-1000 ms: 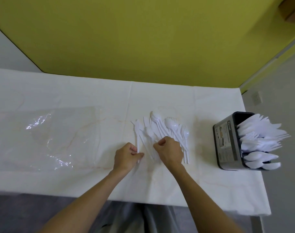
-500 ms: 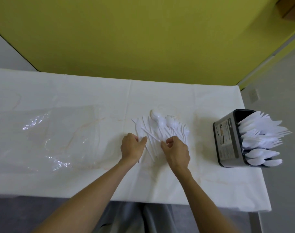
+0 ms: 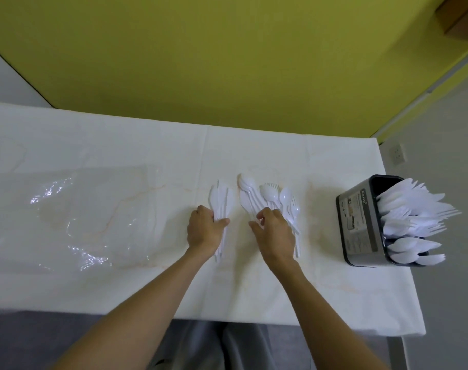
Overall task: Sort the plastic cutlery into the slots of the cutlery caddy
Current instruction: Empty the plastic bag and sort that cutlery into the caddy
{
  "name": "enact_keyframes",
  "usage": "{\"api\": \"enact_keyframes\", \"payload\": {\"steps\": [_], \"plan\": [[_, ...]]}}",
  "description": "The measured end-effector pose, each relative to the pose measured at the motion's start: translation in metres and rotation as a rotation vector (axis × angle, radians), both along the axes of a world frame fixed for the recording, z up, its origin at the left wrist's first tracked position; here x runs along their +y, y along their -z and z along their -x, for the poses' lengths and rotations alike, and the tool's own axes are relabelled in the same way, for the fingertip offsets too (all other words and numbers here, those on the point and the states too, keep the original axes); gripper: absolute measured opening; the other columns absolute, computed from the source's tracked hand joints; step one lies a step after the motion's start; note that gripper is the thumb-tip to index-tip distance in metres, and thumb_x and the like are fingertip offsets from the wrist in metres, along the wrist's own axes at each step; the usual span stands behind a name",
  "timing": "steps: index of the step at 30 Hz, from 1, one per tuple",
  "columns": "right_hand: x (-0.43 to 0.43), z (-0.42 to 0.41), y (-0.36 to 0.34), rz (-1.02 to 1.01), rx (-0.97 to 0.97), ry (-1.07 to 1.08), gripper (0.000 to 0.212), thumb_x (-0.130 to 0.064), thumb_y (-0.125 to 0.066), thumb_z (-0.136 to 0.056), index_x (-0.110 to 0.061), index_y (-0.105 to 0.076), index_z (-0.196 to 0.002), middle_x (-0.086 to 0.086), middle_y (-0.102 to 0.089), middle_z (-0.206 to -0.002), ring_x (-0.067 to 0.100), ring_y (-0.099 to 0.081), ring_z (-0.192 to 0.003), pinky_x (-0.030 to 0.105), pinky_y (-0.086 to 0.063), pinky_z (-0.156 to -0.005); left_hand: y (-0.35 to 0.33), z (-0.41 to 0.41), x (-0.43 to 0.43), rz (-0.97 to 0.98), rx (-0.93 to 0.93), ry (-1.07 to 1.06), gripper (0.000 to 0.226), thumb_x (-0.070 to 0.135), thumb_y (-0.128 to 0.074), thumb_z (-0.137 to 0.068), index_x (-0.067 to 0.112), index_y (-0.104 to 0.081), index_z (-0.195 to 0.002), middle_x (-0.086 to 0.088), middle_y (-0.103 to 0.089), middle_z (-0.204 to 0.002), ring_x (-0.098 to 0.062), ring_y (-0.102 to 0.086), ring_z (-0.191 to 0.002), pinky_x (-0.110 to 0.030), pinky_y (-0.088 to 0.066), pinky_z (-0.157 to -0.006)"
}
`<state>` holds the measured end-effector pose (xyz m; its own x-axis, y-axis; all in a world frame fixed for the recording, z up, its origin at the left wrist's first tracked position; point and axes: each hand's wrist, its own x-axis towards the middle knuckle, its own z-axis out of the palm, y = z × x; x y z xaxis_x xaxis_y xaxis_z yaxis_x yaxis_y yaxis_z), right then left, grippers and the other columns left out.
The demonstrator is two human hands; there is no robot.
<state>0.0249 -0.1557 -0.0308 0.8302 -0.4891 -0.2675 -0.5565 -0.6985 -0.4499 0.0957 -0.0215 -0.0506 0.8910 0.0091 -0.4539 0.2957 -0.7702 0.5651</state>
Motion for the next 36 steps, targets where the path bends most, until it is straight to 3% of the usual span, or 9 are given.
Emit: {"api": "enact_keyframes", "payload": {"steps": [5, 11, 18, 20, 24, 26, 28, 31, 36], "plan": [[0.007, -0.010, 0.007, 0.072, 0.101, -0.007, 0.016, -0.024, -0.057, -0.095, -0.008, -0.056, -0.097, 0.005, -0.060, -0.096, 0.024, -0.061, -0.079, 0.031, -0.044, -0.062, -0.006, 0.000, 0.021, 0.049, 0.003, -0.047, 0.023, 0.029, -0.073, -0.082, 0.012, -0.058, -0.084, 0.000, -0.061, -0.081, -0.020, -0.056, -0.079, -0.029, -0.044, -0.074], [0.003, -0.013, 0.008, -0.042, 0.140, 0.060, 0.007, -0.008, -0.053, -0.082, -0.003, -0.053, -0.078, 0.008, -0.055, -0.074, 0.018, -0.043, -0.059, 0.028, -0.032, -0.050, -0.005, -0.003, 0.030, 0.015, 0.017, 0.001, 0.015, 0.013, -0.061, -0.083, 0.015, -0.052, -0.070, -0.006, -0.057, -0.069, -0.021, -0.048, -0.064, -0.030, -0.043, -0.065], [0.031, -0.012, 0.006, -0.349, 0.097, 0.078, 0.019, -0.010, -0.060, -0.085, -0.009, -0.051, -0.102, 0.012, -0.065, -0.081, 0.018, -0.057, -0.063, 0.026, -0.047, -0.053, -0.009, 0.001, 0.037, 0.003, -0.031, 0.068, 0.022, 0.022, -0.069, -0.080, 0.010, -0.055, -0.068, -0.007, -0.055, -0.064, -0.023, -0.048, -0.060, -0.032, -0.046, -0.061], [0.039, -0.017, 0.009, -0.366, 0.118, 0.092, 0.026, -0.016, -0.062, -0.086, -0.008, -0.049, -0.108, 0.009, -0.062, -0.083, 0.017, -0.057, -0.066, 0.024, -0.046, -0.054, -0.008, 0.001, 0.044, -0.038, -0.038, 0.107, 0.025, 0.022, -0.070, -0.078, 0.005, -0.056, -0.067, -0.010, -0.057, -0.062, -0.026, -0.053, -0.057, -0.030, -0.044, -0.057], [0.051, -0.030, 0.015, -0.267, 0.141, 0.093, 0.049, -0.044, -0.068, -0.084, -0.006, -0.051, -0.112, 0.002, -0.061, -0.090, 0.018, -0.061, -0.076, 0.027, -0.050, -0.061, -0.003, -0.002, 0.062, -0.077, -0.025, 0.086, 0.028, 0.015, -0.063, -0.075, 0.009, -0.043, -0.056, -0.004, -0.042, -0.050, -0.020, -0.038, -0.048, -0.025, -0.030, -0.046], [0.056, -0.036, 0.016, -0.202, 0.170, 0.056, 0.059, -0.050, -0.070, -0.082, -0.006, -0.051, -0.115, 0.006, -0.064, -0.100, 0.024, -0.066, -0.088, 0.030, -0.053, -0.069, -0.001, -0.003, 0.070, -0.083, -0.015, 0.103, 0.029, 0.017, -0.064, -0.075, 0.009, -0.044, -0.057, -0.005, -0.044, -0.052, -0.020, -0.040, -0.049, -0.026, -0.031, -0.048], [0.059, -0.044, 0.013, -0.183, 0.206, 0.034, 0.052, -0.042, -0.069, -0.085, -0.004, -0.051, -0.114, 0.009, -0.062, -0.105, 0.026, -0.065, -0.092, 0.028, -0.049, -0.069, 0.000, -0.003, 0.074, -0.100, 0.004, 0.153, 0.025, 0.022, -0.067, -0.078, 0.007, -0.051, -0.065, -0.008, -0.056, -0.064, -0.025, -0.052, -0.058, -0.029, -0.038, -0.053], [0.061, -0.051, 0.007, -0.172, 0.224, -0.007, 0.024, -0.022, -0.066, -0.087, -0.005, -0.050, -0.094, 0.009, -0.058, -0.092, 0.024, -0.058, -0.077, 0.029, -0.046, -0.063, 0.001, -0.003, 0.077, -0.165, 0.023, 0.261, 0.029, 0.027, -0.067, -0.080, 0.010, -0.046, -0.071, -0.009, -0.055, -0.077, -0.031, -0.056, -0.072, -0.030, -0.037, -0.057], [0.055, -0.042, 0.003, -0.238, 0.264, -0.041, 0.027, -0.027, -0.069, -0.079, -0.005, -0.056, -0.085, 0.014, -0.071, -0.087, 0.026, -0.070, -0.075, 0.031, -0.058, -0.066, -0.002, -0.002, 0.081, -0.101, 0.012, 0.307, 0.026, 0.026, -0.067, -0.081, 0.008, -0.048, -0.077, -0.009, -0.059, -0.079, -0.030, -0.060, -0.074, -0.033, -0.042, -0.059]]}}
